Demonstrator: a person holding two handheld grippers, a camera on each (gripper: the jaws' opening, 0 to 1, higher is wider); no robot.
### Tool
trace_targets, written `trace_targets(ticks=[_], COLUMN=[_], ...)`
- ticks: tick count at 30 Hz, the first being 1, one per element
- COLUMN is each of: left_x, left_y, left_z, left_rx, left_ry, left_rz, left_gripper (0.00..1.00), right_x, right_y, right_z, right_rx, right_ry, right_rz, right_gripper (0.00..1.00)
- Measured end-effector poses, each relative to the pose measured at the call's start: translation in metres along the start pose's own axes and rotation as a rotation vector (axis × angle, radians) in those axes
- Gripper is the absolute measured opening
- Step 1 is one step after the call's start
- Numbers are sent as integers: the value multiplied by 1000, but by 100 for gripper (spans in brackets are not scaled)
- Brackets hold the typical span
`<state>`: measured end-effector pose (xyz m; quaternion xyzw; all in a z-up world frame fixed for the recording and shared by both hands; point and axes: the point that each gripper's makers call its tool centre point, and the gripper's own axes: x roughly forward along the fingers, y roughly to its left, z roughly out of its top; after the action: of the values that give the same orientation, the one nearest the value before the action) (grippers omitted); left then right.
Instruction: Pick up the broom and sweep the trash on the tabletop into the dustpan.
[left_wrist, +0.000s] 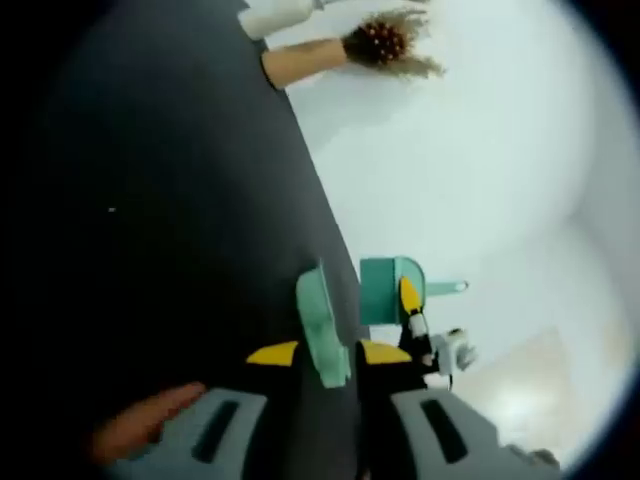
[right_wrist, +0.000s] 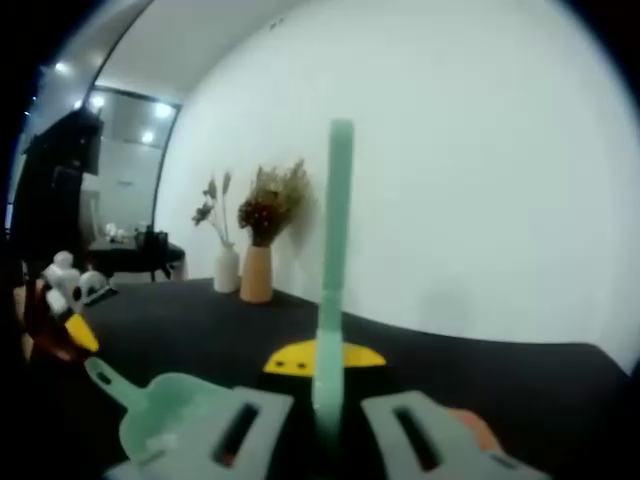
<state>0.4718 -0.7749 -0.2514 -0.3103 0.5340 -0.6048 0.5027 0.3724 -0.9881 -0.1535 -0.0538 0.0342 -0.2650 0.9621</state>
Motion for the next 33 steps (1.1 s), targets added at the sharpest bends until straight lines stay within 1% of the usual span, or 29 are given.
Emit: trace_targets(ticks=[2, 3, 4, 6, 7, 8, 9, 10, 11, 12, 13, 14, 15, 16, 17, 18, 19, 20, 22, 25, 26, 27, 28, 29, 30, 33], left_x=[4, 7, 9, 12, 12, 13, 14, 16, 18, 19, 20, 24, 24, 25, 27, 26, 28, 28, 29, 32, 32, 32, 34, 33, 34, 35], left_y=[-2, -1, -2, 0, -1, -2, -1, 2, 2, -1, -4, -7, -11, -11, -11, -11, -12, -13, -14, -15, -14, -11, -9, -7, -8, -9], left_z=[-2, 1, -1, 10, 0, -1, -3, -2, -10, -18, -20, -21, -27, -30, -31, -37, -40, -46, -50, -51, -54, -58, -60, -63, -64, -61], left_rx=[38, 29, 31, 29, 32, 32, 21, 41, 68, 97, 98, 102, 111, 98, 101, 91, 101, 102, 120, 117, 119, 117, 132, 148, 150, 134], left_ry=[47, 33, 39, 55, 116, 138, 172, 185, 203, 235, 251, 262, 280, 294, 291, 326, 338, 361, 380, 397, 418, 454, 460, 484, 488, 480], left_rz=[-14, -8, -10, -19, -27, -39, -40, -30, -25, -37, -48, -65, -84, -80, -79, -67, -79, -73, -64, -62, -55, -42, -28, -16, -19, -25], left_gripper=[24, 23, 23, 23, 22, 21, 19, 18, 18, 18, 18, 19, 20, 21, 21, 21, 21, 21, 21, 21, 20, 19, 19, 17, 17, 15], right_x=[-1, -2, -1, -1, -1, -2, -2, -3, -3, -3, -4, -5, -5, -4, -3, -4, -4, -4, -5, -8, -9, -9, -9, -11, -10, -6], right_y=[-2, -3, -5, -7, -8, -8, -9, -9, -9, -10, -10, -9, -9, -10, -10, -10, -10, -10, -10, -9, -9, -9, -9, -9, -9, -11], right_z=[0, -1, -1, 0, -1, -1, -2, -2, -2, -2, -3, -3, -4, -3, -2, -2, -1, -1, -1, -3, -3, -3, -4, -4, -3, -2], right_rx=[-2, -2, -2, -4, -5, -6, -5, -6, -6, -6, -6, -6, -8, -9, -10, -10, -11, -12, -13, -16, -16, -17, -17, -17, -16, -19], right_ry=[0, -2, -2, -2, -1, -2, -2, -2, -3, -2, -2, -2, 1, 1, 1, 2, 2, 2, 1, 4, 5, 5, 5, 5, 4, 7], right_rz=[-7, -11, -14, -21, -24, -27, -30, -31, -34, -36, -37, -39, -40, -41, -42, -41, -42, -43, -45, -49, -49, -50, -51, -51, -51, -50], right_gripper=[2, 2, 2, 2, 2, 2, 2, 2, 2, 2, 2, 2, 2, 2, 2, 2, 2, 2, 2, 2, 2, 2, 2, 2, 2, 2])
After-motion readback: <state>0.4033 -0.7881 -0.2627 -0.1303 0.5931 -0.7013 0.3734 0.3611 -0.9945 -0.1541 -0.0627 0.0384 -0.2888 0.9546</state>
